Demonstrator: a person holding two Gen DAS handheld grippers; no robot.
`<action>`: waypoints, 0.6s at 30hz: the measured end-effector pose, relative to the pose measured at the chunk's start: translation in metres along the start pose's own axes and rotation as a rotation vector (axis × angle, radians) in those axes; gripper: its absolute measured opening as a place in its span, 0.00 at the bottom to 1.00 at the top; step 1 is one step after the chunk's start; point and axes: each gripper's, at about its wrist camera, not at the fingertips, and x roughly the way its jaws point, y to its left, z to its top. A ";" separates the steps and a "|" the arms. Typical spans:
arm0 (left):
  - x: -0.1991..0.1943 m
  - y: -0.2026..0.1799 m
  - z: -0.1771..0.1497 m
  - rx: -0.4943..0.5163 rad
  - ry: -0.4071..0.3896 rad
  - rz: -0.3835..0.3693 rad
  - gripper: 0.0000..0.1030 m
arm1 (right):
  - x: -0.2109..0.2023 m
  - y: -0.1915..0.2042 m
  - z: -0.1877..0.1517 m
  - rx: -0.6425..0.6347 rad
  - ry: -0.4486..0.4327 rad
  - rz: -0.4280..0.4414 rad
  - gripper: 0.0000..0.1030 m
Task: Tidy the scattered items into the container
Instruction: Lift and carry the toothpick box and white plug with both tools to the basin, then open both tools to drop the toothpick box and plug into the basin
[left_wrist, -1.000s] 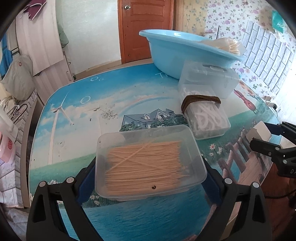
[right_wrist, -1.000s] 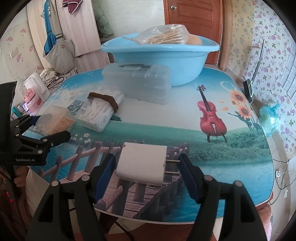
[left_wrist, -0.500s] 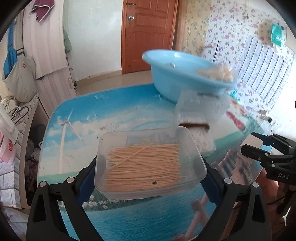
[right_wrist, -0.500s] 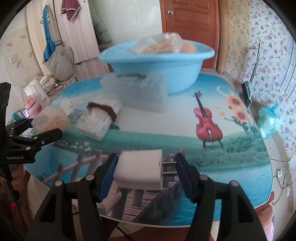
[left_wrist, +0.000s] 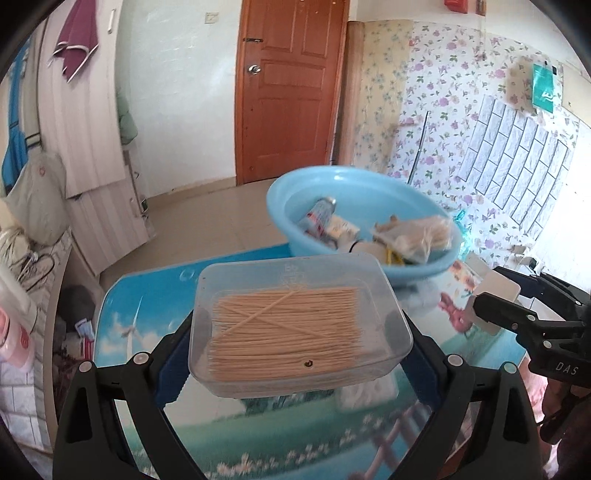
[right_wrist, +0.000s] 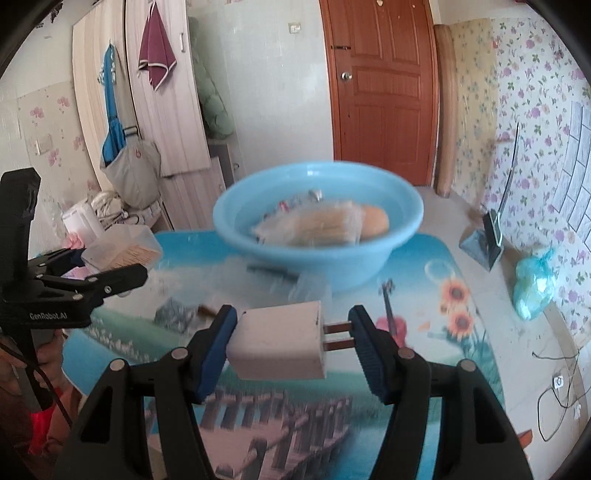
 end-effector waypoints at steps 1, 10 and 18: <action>0.002 -0.002 0.005 0.005 -0.003 -0.003 0.94 | 0.001 -0.001 0.005 0.000 -0.008 0.003 0.60; 0.036 -0.020 0.039 0.048 -0.001 -0.024 0.94 | 0.022 -0.017 0.035 0.021 -0.054 0.020 0.60; 0.063 -0.035 0.058 0.077 -0.001 -0.037 0.94 | 0.049 -0.032 0.050 0.025 -0.050 0.024 0.60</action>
